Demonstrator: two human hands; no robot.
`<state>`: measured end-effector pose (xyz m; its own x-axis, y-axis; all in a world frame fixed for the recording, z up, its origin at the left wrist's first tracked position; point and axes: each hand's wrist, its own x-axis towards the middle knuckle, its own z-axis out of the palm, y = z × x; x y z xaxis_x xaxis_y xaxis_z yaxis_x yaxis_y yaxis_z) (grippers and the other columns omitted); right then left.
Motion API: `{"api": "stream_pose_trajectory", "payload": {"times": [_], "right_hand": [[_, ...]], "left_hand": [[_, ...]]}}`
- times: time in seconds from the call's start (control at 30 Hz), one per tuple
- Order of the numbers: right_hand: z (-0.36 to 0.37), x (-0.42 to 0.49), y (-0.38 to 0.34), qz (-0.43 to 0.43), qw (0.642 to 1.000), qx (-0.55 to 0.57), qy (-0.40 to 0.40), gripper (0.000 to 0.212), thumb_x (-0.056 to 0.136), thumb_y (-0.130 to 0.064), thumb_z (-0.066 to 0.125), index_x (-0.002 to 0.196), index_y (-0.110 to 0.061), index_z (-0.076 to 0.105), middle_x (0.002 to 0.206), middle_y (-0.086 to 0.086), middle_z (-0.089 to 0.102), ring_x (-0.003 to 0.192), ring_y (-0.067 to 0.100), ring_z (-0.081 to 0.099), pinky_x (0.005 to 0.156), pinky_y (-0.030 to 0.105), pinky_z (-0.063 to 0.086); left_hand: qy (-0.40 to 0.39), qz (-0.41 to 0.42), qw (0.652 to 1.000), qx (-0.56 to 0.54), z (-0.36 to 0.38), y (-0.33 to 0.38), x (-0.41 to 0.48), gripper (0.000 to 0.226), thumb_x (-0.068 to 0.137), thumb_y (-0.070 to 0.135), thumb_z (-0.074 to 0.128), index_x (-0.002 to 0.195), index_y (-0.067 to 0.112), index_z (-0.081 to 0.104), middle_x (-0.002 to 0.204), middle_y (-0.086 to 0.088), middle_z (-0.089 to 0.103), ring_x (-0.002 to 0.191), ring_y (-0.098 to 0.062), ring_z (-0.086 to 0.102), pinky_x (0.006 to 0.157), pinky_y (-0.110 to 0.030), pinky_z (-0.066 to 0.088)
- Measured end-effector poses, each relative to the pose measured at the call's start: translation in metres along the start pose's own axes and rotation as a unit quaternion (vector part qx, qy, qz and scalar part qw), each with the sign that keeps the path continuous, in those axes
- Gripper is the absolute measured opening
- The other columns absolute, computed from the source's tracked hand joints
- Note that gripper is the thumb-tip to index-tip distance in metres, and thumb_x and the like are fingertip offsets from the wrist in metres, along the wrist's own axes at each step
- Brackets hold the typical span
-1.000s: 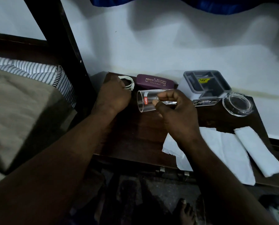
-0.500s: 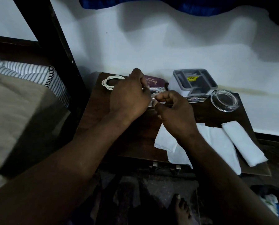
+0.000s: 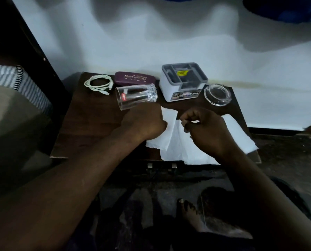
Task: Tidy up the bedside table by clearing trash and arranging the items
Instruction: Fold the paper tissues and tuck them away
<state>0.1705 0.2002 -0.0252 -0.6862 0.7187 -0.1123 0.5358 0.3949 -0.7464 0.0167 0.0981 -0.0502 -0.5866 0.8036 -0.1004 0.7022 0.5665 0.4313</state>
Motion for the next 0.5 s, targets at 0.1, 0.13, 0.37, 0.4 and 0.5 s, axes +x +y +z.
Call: {"api": "stream_pose_trajectory", "payload": {"times": [0.1, 0.13, 0.37, 0.4, 0.5], "right_hand": [[-0.015, -0.015, 0.019, 0.02, 0.999, -0.031, -0.002, 0.015, 0.095, -0.018, 0.066, 0.085, -0.028, 0.071, 0.09, -0.011, 0.073, 0.085, 0.01, 0.068, 0.075, 0.029, 0.053], [-0.019, -0.02, 0.025, 0.028, 0.999, -0.04, -0.007, 0.014, 0.095, -0.019, 0.066, 0.087, -0.029, 0.071, 0.089, -0.01, 0.073, 0.081, 0.009, 0.066, 0.069, 0.025, 0.048], [-0.044, -0.038, 0.053, 0.053, 0.994, -0.092, -0.032, 0.011, 0.095, -0.021, 0.069, 0.087, -0.027, 0.071, 0.087, -0.007, 0.074, 0.089, 0.017, 0.073, 0.075, 0.034, 0.057], [-0.049, -0.036, 0.055, 0.061, 0.993, -0.092, -0.028, 0.012, 0.094, -0.021, 0.069, 0.085, -0.027, 0.07, 0.086, -0.006, 0.074, 0.089, 0.018, 0.073, 0.075, 0.034, 0.058], [-0.058, -0.029, 0.059, 0.082, 0.992, -0.093, -0.021, 0.01, 0.094, -0.026, 0.072, 0.084, -0.026, 0.069, 0.082, -0.004, 0.073, 0.086, 0.019, 0.071, 0.074, 0.031, 0.055]], "left_hand": [[-0.029, -0.023, 0.999, 0.039, 0.013, 0.003, -0.004, 0.041, 0.086, 0.041, 0.068, 0.122, 0.022, 0.063, 0.127, -0.002, 0.063, 0.114, -0.023, 0.062, 0.079, -0.029, 0.041], [-0.031, -0.03, 0.998, 0.055, 0.016, 0.004, -0.005, 0.047, 0.085, 0.042, 0.068, 0.127, 0.021, 0.06, 0.131, -0.003, 0.061, 0.117, -0.024, 0.061, 0.082, -0.03, 0.044], [-0.038, -0.066, 0.989, 0.126, 0.022, 0.017, -0.007, 0.072, 0.079, 0.053, 0.071, 0.139, 0.019, 0.052, 0.136, -0.009, 0.059, 0.119, -0.031, 0.062, 0.089, -0.04, 0.052], [-0.043, -0.068, 0.989, 0.125, 0.022, 0.019, -0.005, 0.073, 0.078, 0.054, 0.071, 0.14, 0.02, 0.051, 0.137, -0.008, 0.059, 0.12, -0.031, 0.061, 0.091, -0.04, 0.052], [-0.043, -0.076, 0.99, 0.112, 0.026, 0.023, 0.002, 0.077, 0.077, 0.054, 0.071, 0.143, 0.022, 0.048, 0.139, -0.007, 0.059, 0.122, -0.031, 0.06, 0.092, -0.04, 0.051]]}}
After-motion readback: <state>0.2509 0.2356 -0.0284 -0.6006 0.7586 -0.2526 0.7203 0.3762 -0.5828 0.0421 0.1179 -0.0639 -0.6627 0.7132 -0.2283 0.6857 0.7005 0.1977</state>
